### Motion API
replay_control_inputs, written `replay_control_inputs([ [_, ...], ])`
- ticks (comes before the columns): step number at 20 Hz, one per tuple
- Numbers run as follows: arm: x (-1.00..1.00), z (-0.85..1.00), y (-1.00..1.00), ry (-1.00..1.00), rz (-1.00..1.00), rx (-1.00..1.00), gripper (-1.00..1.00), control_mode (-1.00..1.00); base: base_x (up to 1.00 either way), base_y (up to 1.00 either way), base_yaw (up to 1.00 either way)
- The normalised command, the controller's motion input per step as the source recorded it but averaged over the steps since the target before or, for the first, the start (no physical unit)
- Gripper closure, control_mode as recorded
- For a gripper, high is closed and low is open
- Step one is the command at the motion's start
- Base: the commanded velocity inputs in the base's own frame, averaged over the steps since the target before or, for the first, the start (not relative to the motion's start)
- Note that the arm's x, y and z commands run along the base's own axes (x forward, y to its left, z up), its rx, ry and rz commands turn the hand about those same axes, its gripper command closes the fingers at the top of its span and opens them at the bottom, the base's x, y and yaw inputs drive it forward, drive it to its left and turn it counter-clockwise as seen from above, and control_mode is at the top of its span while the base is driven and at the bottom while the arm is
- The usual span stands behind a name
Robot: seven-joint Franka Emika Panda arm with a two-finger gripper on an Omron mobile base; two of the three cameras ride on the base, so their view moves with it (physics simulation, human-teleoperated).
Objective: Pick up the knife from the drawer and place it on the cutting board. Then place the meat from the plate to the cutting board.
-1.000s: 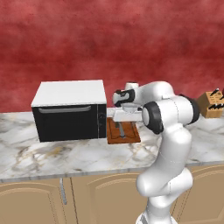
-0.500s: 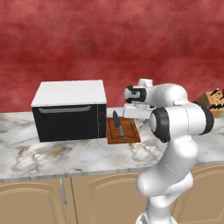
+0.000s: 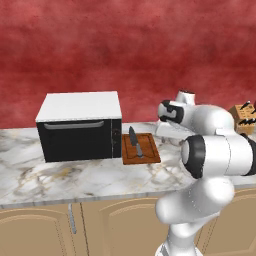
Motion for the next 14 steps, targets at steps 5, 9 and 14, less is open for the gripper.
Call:
replay_control_inputs([
  [5, -0.4, 0.21, -0.54, 0.0, -0.2, 0.0, -1.0, -1.0, 0.0, 0.0, 0.0],
  [9, -0.27, 0.02, -0.6, 0.0, -0.24, 0.0, -1.0, -1.0, 0.0, 0.0, 0.0],
  [14, -0.17, -0.01, -0.61, 0.0, -0.24, 0.0, -1.0, -1.0, 0.0, 0.0, 0.0],
])
